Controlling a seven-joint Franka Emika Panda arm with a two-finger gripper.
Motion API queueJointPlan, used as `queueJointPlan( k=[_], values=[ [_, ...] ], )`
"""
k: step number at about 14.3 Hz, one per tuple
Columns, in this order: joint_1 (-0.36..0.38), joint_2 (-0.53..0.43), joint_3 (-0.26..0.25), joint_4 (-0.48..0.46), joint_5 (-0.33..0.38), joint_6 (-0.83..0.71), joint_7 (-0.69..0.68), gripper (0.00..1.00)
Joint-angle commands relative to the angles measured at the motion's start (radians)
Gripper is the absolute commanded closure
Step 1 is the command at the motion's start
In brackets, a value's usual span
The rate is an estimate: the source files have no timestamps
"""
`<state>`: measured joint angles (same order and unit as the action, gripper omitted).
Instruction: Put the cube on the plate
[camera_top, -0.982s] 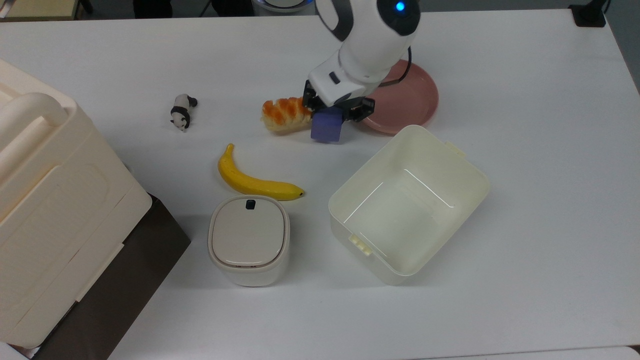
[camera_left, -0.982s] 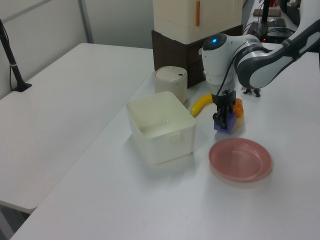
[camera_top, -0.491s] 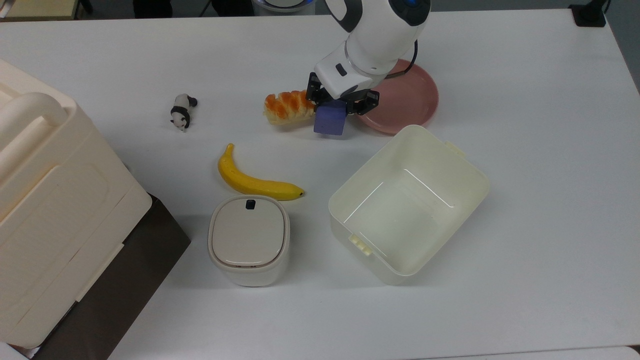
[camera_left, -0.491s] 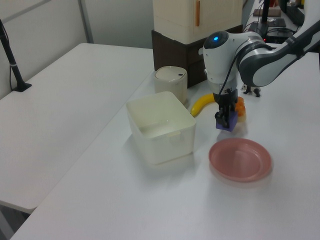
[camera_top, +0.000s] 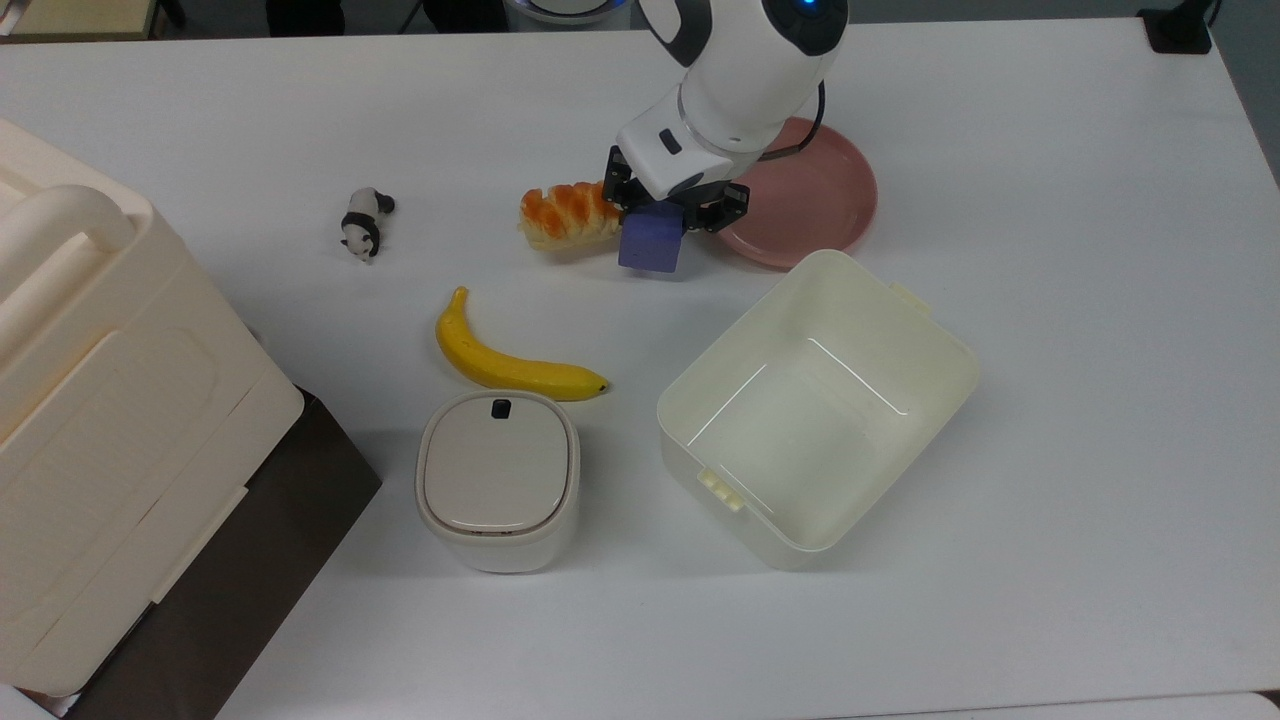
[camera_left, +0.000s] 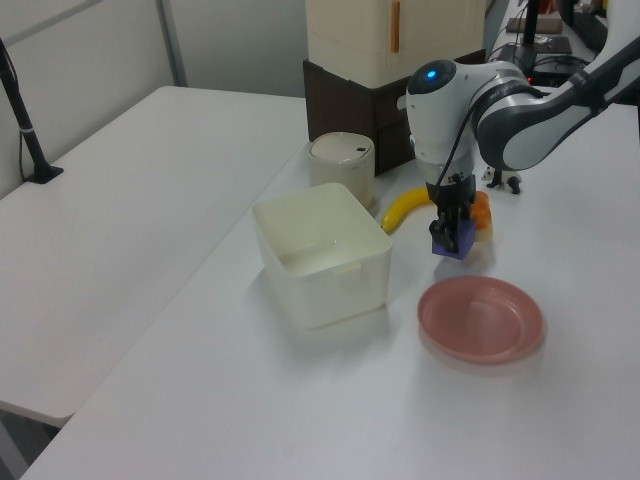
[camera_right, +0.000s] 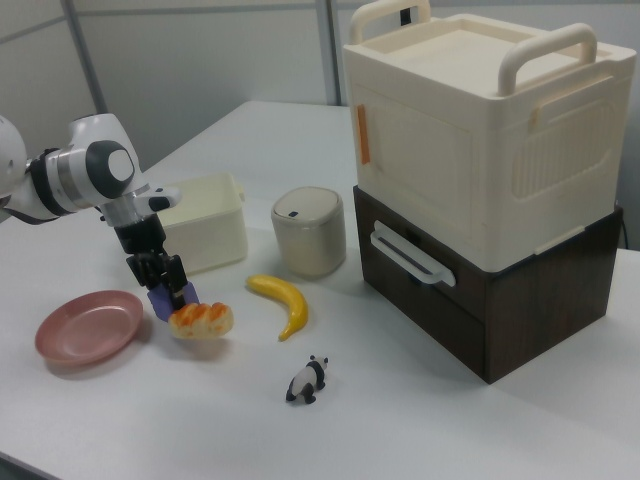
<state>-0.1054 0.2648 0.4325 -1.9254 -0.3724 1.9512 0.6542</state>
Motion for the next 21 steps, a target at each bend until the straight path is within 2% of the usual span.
queueJointPlan(
  k=[1,3,5,6,8,9,12,14,15,18,21],
  values=[
    [-0.008,-0.004,-0.003,0.005,-0.003,-0.012,-0.019,0.69],
    [-0.01,0.002,-0.003,0.005,-0.003,-0.014,-0.019,0.55],
    [-0.01,0.01,-0.003,0.005,-0.005,-0.012,-0.019,0.54],
    [-0.01,0.014,-0.003,0.005,-0.005,-0.014,-0.019,0.46],
    [-0.011,0.027,-0.006,0.005,-0.011,-0.012,-0.018,0.39],
    [-0.011,0.037,-0.008,0.005,-0.016,-0.012,-0.018,0.3],
    [-0.019,0.06,-0.008,0.003,-0.022,-0.014,-0.019,0.29],
    [-0.025,0.073,-0.009,0.003,-0.028,-0.014,-0.019,0.13],
    [-0.03,0.08,-0.009,0.003,-0.043,-0.015,-0.016,0.1],
    [-0.03,0.085,-0.009,0.003,-0.054,-0.012,-0.01,0.14],
    [-0.03,0.085,-0.009,0.005,-0.045,-0.012,-0.008,0.37]
  ],
)
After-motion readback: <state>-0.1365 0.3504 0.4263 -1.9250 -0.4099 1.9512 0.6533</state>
